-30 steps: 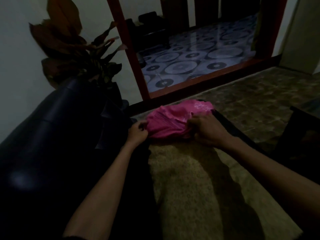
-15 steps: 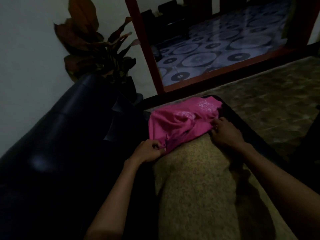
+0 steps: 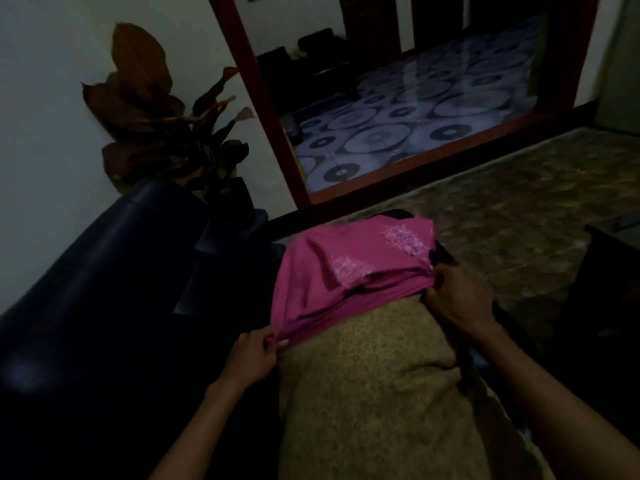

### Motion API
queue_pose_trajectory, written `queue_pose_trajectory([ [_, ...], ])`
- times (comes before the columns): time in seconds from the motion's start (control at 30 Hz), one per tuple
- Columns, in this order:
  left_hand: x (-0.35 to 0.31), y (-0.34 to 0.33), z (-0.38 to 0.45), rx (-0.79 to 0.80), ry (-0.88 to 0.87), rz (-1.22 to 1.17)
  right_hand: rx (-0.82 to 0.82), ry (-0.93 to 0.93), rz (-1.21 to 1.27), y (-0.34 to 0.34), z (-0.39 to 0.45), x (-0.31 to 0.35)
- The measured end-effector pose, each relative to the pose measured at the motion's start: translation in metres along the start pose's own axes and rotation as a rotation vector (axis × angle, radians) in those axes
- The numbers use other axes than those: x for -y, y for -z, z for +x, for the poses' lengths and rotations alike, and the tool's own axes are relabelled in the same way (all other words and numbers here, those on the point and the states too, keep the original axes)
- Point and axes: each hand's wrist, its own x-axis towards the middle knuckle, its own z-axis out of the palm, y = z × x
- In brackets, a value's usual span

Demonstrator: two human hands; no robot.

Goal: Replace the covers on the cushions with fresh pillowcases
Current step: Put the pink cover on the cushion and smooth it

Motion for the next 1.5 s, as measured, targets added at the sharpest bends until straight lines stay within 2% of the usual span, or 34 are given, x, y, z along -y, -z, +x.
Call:
queue_pose_trajectory([
  [0.1, -0.001, 0.006, 0.005, 0.141, 0.136, 0.15, -0.019, -0.101, 0.159, -0.013, -0.007, 0.016],
  [0.2, -0.028, 0.021, 0.02, 0.246, 0.171, 0.248, -0.012, -0.131, 0.243, -0.021, -0.01, 0.009],
  [0.27, -0.05, 0.028, 0.026, 0.204, 0.136, 0.285, 0.035, -0.11, 0.251, -0.019, -0.014, 0.0],
  [0.33, -0.081, 0.028, 0.027, 0.093, 0.068, 0.282, 0.077, -0.078, 0.285, -0.017, -0.017, -0.007],
  [0.43, -0.131, 0.014, 0.029, -0.124, -0.218, 0.238, 0.11, -0.076, 0.349, -0.016, -0.018, -0.011],
  [0.5, -0.147, -0.002, 0.031, -0.149, -0.326, 0.242, 0.1, -0.064, 0.35, -0.017, -0.017, -0.012],
  [0.57, -0.152, -0.016, 0.03, -0.147, -0.326, 0.235, 0.092, -0.027, 0.32, -0.016, -0.018, -0.012],
  [0.67, -0.137, -0.022, 0.027, -0.268, -0.387, 0.187, 0.073, 0.15, 0.251, -0.012, -0.021, -0.008],
  [0.77, -0.11, -0.013, 0.018, -0.257, -0.463, 0.243, 0.097, 0.266, 0.362, -0.008, -0.026, -0.001],
  [0.87, -0.109, 0.0, 0.021, -0.27, -0.511, 0.36, 0.093, -0.011, 0.515, -0.015, -0.026, -0.006],
  [0.93, -0.13, 0.008, 0.028, -0.357, -0.493, 0.324, 0.234, -0.292, 0.524, -0.02, -0.024, -0.012],
  [1.0, -0.16, 0.007, 0.034, -0.381, -0.48, 0.213, 0.451, -0.515, 0.66, -0.02, -0.025, -0.017],
  [1.07, -0.192, -0.003, 0.037, -0.201, -0.46, 0.12, 0.573, -0.605, 0.768, -0.014, -0.034, -0.014],
  [1.13, -0.211, -0.024, 0.045, 0.032, -0.37, 0.152, 0.494, -0.564, 0.829, -0.014, -0.039, -0.008],
  [1.2, -0.217, -0.042, 0.057, 0.104, -0.297, 0.215, 0.338, -0.505, 0.917, -0.012, -0.044, 0.003],
  [1.3, -0.219, -0.042, 0.068, -0.027, -0.24, 0.145, 0.179, -0.372, 1.006, 0.002, -0.042, 0.023],
  [1.43, -0.233, -0.007, 0.078, -0.114, -0.23, -0.314, 0.046, -0.204, 1.029, 0.035, -0.025, 0.056],
  [1.5, -0.244, 0.019, 0.086, -0.173, -0.297, -0.538, 0.017, -0.136, 1.029, 0.056, -0.011, 0.079],
])
